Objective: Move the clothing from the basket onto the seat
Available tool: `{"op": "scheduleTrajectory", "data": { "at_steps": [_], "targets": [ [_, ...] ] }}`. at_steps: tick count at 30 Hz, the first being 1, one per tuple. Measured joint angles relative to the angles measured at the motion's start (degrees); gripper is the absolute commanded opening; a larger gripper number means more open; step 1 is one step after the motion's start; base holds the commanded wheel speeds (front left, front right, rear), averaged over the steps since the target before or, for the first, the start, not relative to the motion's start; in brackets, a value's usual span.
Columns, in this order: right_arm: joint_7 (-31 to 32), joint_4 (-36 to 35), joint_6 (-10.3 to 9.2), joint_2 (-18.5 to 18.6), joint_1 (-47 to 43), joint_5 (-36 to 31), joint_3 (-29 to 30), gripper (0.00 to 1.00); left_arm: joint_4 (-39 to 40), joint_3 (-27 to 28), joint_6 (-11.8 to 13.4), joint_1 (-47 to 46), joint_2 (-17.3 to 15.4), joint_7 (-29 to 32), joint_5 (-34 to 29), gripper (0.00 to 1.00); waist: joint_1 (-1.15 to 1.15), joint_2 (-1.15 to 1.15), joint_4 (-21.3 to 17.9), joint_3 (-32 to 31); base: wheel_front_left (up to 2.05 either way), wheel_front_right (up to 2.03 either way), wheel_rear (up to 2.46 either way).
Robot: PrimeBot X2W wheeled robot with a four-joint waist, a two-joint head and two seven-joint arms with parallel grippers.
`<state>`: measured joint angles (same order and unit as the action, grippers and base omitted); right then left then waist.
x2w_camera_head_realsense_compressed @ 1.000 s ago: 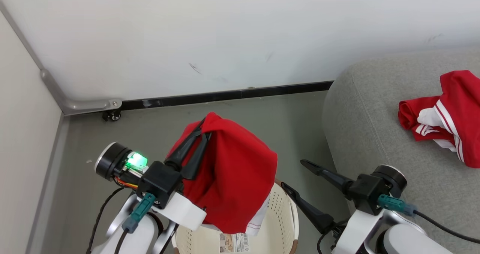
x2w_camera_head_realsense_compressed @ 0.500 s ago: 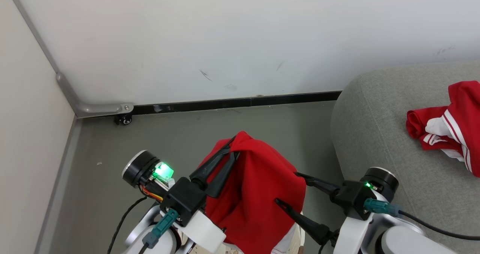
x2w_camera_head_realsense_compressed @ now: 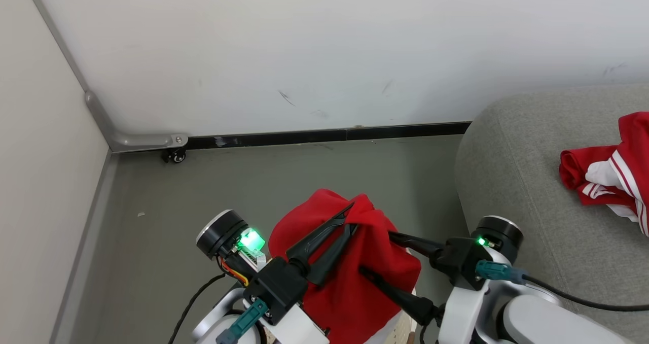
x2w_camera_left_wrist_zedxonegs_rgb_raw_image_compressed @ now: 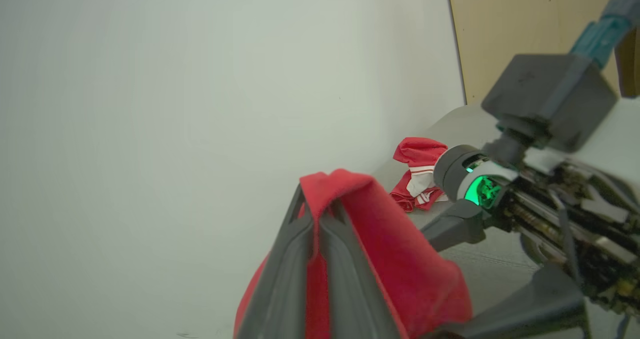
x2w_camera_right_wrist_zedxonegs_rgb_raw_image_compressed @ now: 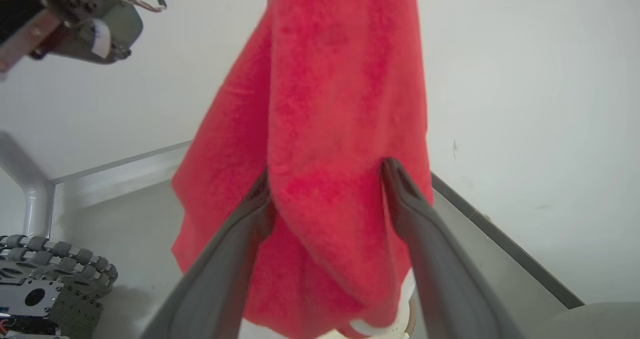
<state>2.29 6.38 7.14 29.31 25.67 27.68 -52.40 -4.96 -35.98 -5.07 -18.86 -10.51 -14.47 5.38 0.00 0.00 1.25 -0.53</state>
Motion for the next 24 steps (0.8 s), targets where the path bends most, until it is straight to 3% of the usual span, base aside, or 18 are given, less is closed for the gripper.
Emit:
{"op": "scheduleTrajectory", "data": {
  "at_steps": [1, 2, 5, 6, 14, 20, 22, 23, 24],
  "targets": [
    [0.0, 0.2, 0.01, -0.3, 0.4, 0.2, -0.4, 0.87, 0.1, -0.1, -0.1, 0.0, 0.0, 0.0, 0.0, 0.0, 0.0, 0.0, 0.0, 0.1, 0.0, 0.0, 0.0],
    [0.0, 0.5, 0.0, -0.5, 0.7, 0.2, -0.7, 0.57, 0.2, -0.2, -0.1, 0.0, 0.2, 0.0, 0.1, 0.0, 0.0, 0.0, 0.0, 0.1, 0.0, 0.0, 0.0],
    [0.0, 1.1, 0.0, -0.5, 1.7, 0.3, -2.3, 0.18, 0.2, -0.2, -0.1, 0.0, 0.3, 0.0, 0.7, 0.0, 0.0, 0.0, -0.1, 0.4, 0.0, 0.0, 0.0],
    [0.0, 1.2, 0.0, -0.6, 1.7, 0.4, -2.5, 0.0, 0.1, -0.1, -0.1, 0.0, 0.3, 0.0, 1.0, 0.0, 0.0, 0.0, -0.1, 0.5, 0.0, 0.0, 0.0],
    [-0.1, 1.9, 0.0, -0.6, 1.7, 2.5, -3.3, 0.0, -3.2, 2.1, -0.1, 0.0, -0.8, 0.1, 2.0, 0.0, 0.0, 0.0, -0.7, 1.0, 0.0, 0.0, 0.0],
    [-1.5, 2.0, 0.0, -0.7, 1.7, 5.1, -0.5, 0.0, -6.1, 3.6, 0.0, 0.3, -1.6, 0.3, 3.6, 0.0, 0.0, 0.0, -1.7, 1.2, 0.0, 0.0, 0.0],
    [-2.7, 2.6, 0.0, -0.8, 1.6, 6.2, 2.1, 0.0, -7.1, 4.1, 0.0, 1.2, -1.6, 0.3, 4.5, 0.43, 0.0, 0.0, -2.3, 1.4, 0.0, 0.0, 0.0],
    [-3.0, 3.0, 0.0, -0.8, 1.6, 6.2, 2.9, 0.0, -7.4, 4.1, 0.0, 1.4, -1.6, 0.3, 4.5, 0.75, 0.0, 0.0, -2.5, 1.4, 0.0, 0.0, 0.0],
    [-3.2, 3.3, 0.0, -0.7, 1.6, 6.2, 3.7, 0.0, -7.7, 4.3, 0.0, 1.4, -1.6, 0.3, 4.7, 1.0, 0.0, 0.0, -2.8, 1.5, 0.0, 0.0, 0.0]
  ]
}}
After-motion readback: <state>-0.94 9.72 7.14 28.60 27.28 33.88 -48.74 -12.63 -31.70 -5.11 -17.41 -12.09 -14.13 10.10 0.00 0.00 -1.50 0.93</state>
